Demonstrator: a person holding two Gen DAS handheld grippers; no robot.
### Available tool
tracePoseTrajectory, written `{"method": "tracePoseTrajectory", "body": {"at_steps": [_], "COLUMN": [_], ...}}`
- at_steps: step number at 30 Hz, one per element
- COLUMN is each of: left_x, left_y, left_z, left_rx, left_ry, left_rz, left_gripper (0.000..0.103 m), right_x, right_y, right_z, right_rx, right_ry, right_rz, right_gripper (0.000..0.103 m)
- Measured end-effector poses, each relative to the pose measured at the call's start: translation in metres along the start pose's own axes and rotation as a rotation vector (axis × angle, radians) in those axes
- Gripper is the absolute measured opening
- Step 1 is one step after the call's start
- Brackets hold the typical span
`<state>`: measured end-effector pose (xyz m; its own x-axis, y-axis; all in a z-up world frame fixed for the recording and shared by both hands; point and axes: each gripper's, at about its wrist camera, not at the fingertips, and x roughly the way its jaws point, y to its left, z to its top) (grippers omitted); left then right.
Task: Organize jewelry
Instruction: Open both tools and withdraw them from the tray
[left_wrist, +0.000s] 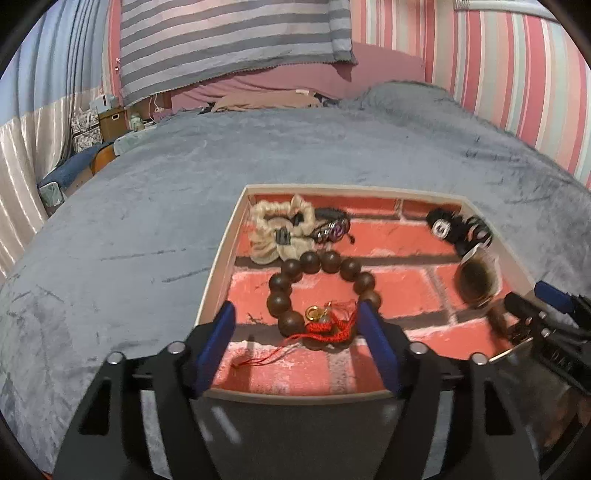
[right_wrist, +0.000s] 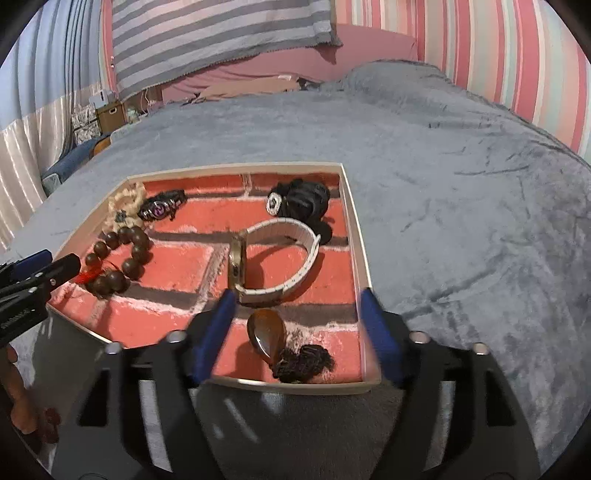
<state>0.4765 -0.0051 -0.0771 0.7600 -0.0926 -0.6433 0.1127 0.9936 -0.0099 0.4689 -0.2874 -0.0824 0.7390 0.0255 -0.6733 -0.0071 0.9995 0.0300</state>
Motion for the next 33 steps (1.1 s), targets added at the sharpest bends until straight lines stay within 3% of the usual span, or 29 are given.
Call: {"method": "tracePoseTrajectory", "body": {"at_steps": [4,6,19,27,33], "left_x": [-0.025,-0.038,-0.148,-0.209,-0.232], "left_y": [0.004,0.009,0.036,0.059,0.084], "left_z": [0.005,0.007,-0.011,-0.054,-0.092], "left_rx": [-0.004,-0.013,-0.072,-0.062,-0.078], "left_ry": [-0.040,-0.048,-0.092,-0.090,-0.087], "left_rz": [0.019,0.029,0.031,0.077,0.122], "left_gripper": [0.085,0.088,0.095,0.095,0.095], "right_x": [-0.022,-0.036,-0.135,-0.187,-0.203], "right_y": [0.001,0.003,0.012,0.025,0.045], "right_z": [0.005,0.005,-0.021,-0.046,-0.065], "right_rx": [0.009,0.009,-0.064,-0.044,-0.054], "right_ry": [-0.050,-0.079,-0.146,-0.191,-0.181], "right_rz": [0.018,0.016,-0.040,-0.030,-0.032], "right_gripper": [0.096,0.099,0.099,0.099,0.099]}}
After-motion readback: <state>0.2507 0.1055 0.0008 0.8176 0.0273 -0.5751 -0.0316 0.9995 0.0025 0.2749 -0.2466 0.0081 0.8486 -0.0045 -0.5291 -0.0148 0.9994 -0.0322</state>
